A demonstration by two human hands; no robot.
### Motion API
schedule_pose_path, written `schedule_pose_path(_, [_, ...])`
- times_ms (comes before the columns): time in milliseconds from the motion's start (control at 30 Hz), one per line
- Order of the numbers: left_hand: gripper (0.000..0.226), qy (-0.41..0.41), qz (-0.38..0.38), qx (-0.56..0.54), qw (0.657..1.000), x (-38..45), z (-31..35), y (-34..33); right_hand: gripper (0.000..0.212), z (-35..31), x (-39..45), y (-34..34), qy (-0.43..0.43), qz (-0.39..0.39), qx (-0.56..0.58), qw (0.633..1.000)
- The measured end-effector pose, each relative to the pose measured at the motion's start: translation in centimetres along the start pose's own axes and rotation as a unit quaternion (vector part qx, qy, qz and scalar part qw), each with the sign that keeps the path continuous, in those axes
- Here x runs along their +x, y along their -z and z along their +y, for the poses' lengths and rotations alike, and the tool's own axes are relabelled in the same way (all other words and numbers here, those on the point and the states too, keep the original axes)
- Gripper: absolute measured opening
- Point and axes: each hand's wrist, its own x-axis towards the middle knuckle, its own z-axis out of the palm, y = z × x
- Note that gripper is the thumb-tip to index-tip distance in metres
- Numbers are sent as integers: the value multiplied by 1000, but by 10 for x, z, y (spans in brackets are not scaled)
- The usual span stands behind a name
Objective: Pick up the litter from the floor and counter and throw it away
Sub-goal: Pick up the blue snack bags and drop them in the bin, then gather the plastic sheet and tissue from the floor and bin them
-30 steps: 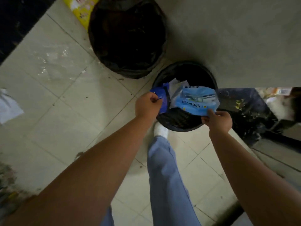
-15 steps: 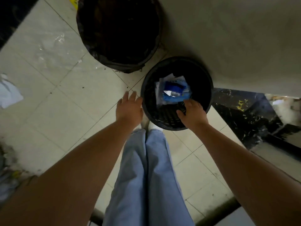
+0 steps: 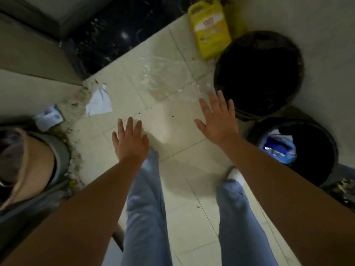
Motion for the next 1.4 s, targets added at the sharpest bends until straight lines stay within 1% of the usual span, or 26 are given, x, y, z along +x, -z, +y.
schedule_pose_path(133, [54,21,-13,-29,999,76,-87,23,62,-91,75,6,-18,-10,25,999])
schedule_pose_path(233, [55,38,-34,-52,997,127,-147,31,56,-153,121,-2,-53,-21,53,997])
schedule_pose_path(333, [50,76,-68,-84,991,171,-187,24,50,-194,167,-20,-73,-68,57,993])
schedule_pose_path(433, [39,107,-115,-116,981,215,-209,1,47,-216,216,-45,-88,-105,49,989])
schedule_pose_path(533, [37,119,-142,-118,976,262,-228,-34,45,-220,268,-85,-107,-123,43,986])
schedule_pose_path(600, [42,107,-147,-107,977,294,-237,-61,44,-218,299,-110,-112,-148,27,982])
schedule_pose_path(667, [46,88,-155,-117,977,325,-241,-84,43,-216,325,-130,-124,-154,16,980])
schedule_pose_path(733, [46,67,-146,-127,979,356,-239,-105,39,-214,346,-148,-123,-139,1,983])
schedule_pose_path(800, [45,48,-116,-128,984,384,-233,-121,37,-210,364,-162,-120,-111,-8,986])
schedule_pose_path(900, [47,14,-78,-104,991,418,-223,-136,40,-201,388,-178,-124,-72,12,990])
schedule_pose_path(967, [49,14,-66,-105,992,435,-217,-141,41,-193,397,-185,-135,-49,38,989])
schedule_pose_path(1100, [56,63,-67,-120,989,454,-211,-146,39,-180,400,-190,-192,10,88,978])
schedule_pose_path(1200, [61,83,-68,-133,985,457,-209,-146,41,-172,407,-192,-215,-4,125,969])
schedule_pose_path(1300, [55,89,-65,-145,983,455,-208,-142,46,-170,413,-196,-223,-23,144,964])
schedule_pose_path(1400, [43,88,-50,-171,980,448,-203,-134,47,-174,413,-196,-220,-17,144,965])
